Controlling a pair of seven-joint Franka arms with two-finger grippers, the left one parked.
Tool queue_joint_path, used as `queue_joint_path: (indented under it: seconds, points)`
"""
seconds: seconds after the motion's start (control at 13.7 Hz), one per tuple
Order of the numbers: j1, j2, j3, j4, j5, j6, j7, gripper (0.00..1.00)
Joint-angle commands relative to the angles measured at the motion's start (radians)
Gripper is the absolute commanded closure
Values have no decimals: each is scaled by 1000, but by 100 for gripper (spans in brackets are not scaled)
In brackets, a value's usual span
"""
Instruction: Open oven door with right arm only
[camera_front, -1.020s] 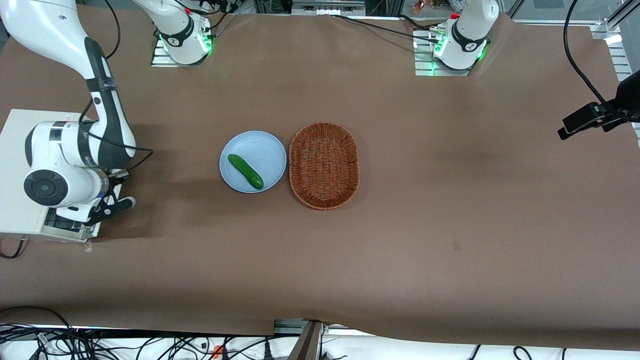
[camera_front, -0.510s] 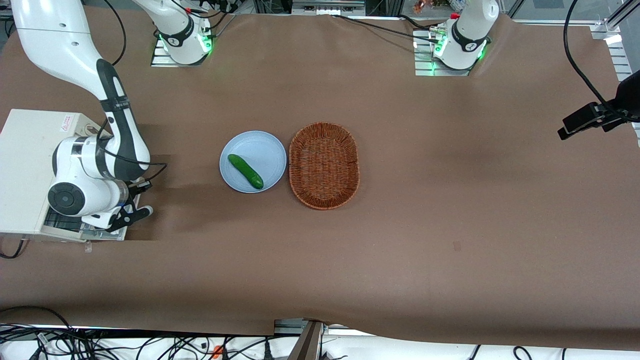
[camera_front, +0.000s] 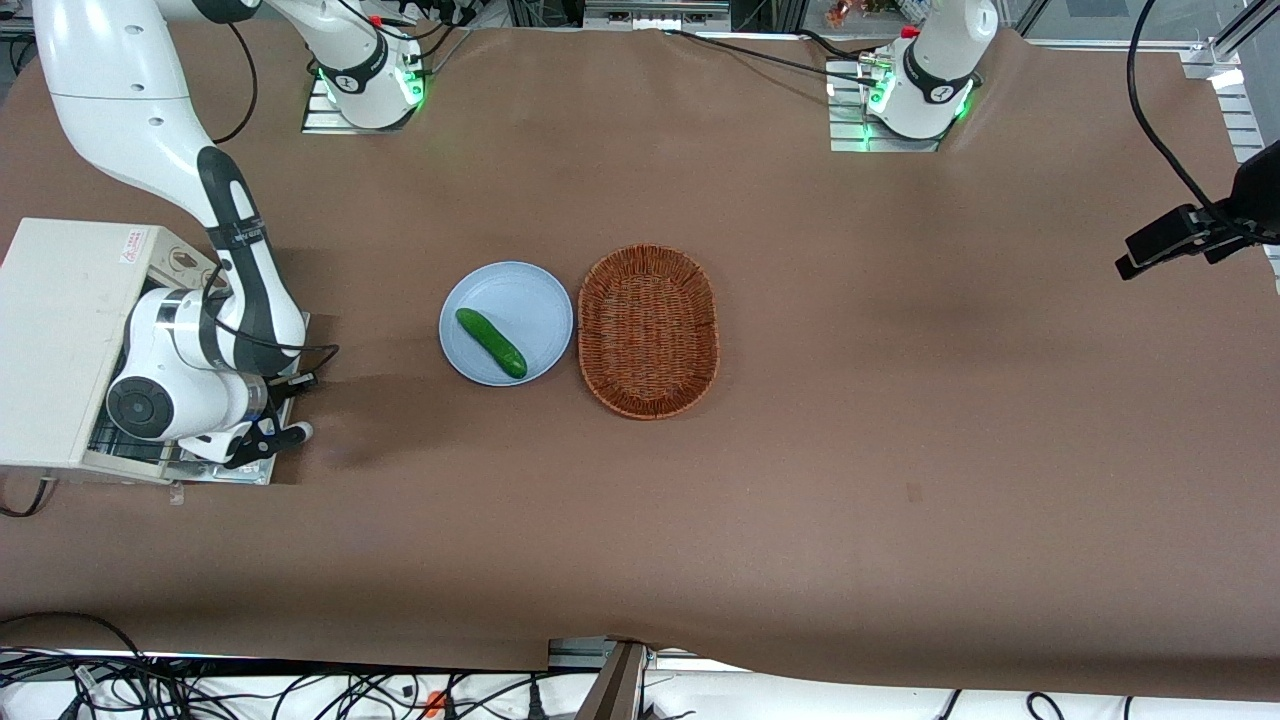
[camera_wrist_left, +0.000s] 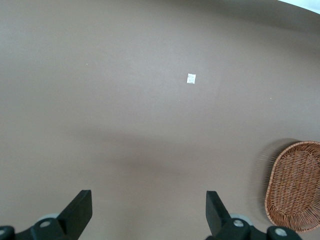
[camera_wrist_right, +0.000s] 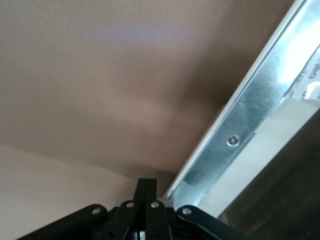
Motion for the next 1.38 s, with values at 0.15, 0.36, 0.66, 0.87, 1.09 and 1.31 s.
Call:
queue_joint_path:
  seconds: [0.15,0.36,0.66,0.87,1.09,1.31]
  points:
    - [-35,24,-41,9,94,-6,20,100]
    - [-30,24,-38,9,131,-15,155,100]
    - [-15,15,-36,22,144,-30,192,100]
    - [-9,16,-36,114,144,-174,256,100]
    - [0,15,-35,154,142,-222,272,100]
    - [-3,9,-38,206,139,-256,258,41]
